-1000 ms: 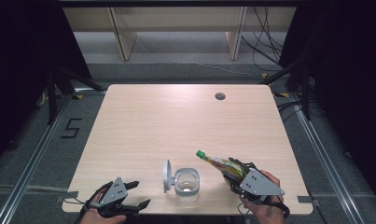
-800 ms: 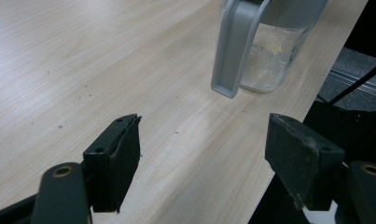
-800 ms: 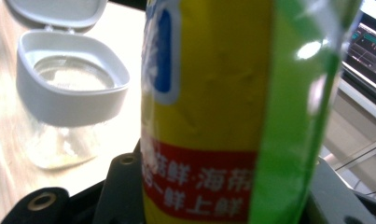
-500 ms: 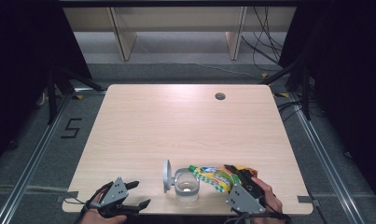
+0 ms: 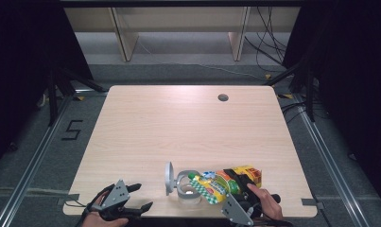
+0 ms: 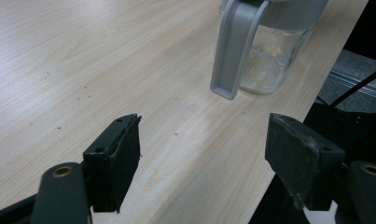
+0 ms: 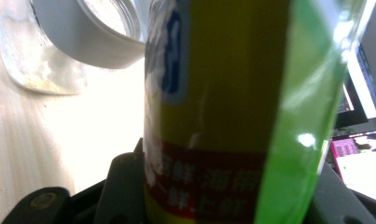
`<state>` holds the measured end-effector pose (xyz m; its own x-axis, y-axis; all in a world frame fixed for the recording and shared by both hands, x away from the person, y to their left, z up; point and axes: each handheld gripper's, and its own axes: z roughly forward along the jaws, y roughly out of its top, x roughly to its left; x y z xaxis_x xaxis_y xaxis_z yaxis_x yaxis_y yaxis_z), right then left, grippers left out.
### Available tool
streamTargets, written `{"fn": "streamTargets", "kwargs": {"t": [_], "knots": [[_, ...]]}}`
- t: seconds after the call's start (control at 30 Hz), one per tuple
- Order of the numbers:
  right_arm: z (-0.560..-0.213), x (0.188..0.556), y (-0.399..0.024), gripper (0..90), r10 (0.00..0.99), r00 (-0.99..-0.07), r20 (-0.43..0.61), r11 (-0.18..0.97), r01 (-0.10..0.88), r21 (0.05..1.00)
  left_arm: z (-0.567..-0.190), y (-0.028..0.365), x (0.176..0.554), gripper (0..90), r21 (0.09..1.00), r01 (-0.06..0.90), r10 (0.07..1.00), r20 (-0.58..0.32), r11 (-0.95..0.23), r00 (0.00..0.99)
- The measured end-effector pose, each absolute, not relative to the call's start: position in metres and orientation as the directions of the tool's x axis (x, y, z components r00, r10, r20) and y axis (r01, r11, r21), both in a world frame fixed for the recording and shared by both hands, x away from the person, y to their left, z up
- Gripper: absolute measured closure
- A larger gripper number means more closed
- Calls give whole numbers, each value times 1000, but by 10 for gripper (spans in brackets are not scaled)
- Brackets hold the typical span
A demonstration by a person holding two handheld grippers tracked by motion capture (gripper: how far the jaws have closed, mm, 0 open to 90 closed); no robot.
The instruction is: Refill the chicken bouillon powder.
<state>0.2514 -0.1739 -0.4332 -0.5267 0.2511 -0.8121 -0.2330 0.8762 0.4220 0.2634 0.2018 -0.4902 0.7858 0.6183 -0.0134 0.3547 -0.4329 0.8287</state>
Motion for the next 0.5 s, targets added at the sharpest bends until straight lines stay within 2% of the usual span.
{"fn": "streamTargets", "kwargs": {"t": [0.07, 0.1, 0.23, 0.27, 0.3, 0.33, 0.4, 0.47, 0.5], "knots": [[-434, 249, -172, 576, 228, -514, -827, 894, -225, 386, -491, 201, 263, 261, 831, 359, 620, -22, -425, 784], [-432, 250, -171, 576, 148, -474, -868, 918, -261, 299, -491, 201, 263, 260, 835, 362, 621, -31, -415, 783], [-436, 247, -168, 577, 148, -463, -874, 928, -240, 284, -491, 200, 263, 260, 835, 363, 619, -35, -413, 785], [-433, 248, -166, 576, 88, -440, -894, 935, -273, 226, -491, 200, 263, 260, 836, 364, 619, -37, -412, 784], [-436, 245, -166, 577, 112, -442, -890, 942, -238, 237, -491, 200, 263, 261, 833, 362, 622, -27, -418, 783], [-437, 245, -165, 577, 90, -427, -900, 948, -239, 208, -493, 200, 264, 261, 840, 358, 621, -31, -409, 783], [-438, 245, -163, 589, 42, -401, -915, 950, -267, 161, -492, 200, 263, 260, 833, 363, 621, -31, -417, 783], [-438, 245, -163, 590, 34, -401, -916, 951, -270, 153, -492, 200, 263, 260, 834, 364, 619, -35, -414, 785], [-434, 246, -162, 591, -20, -373, -928, 950, -297, 99, -492, 200, 264, 261, 832, 359, 613, -29, -423, 790]]}}
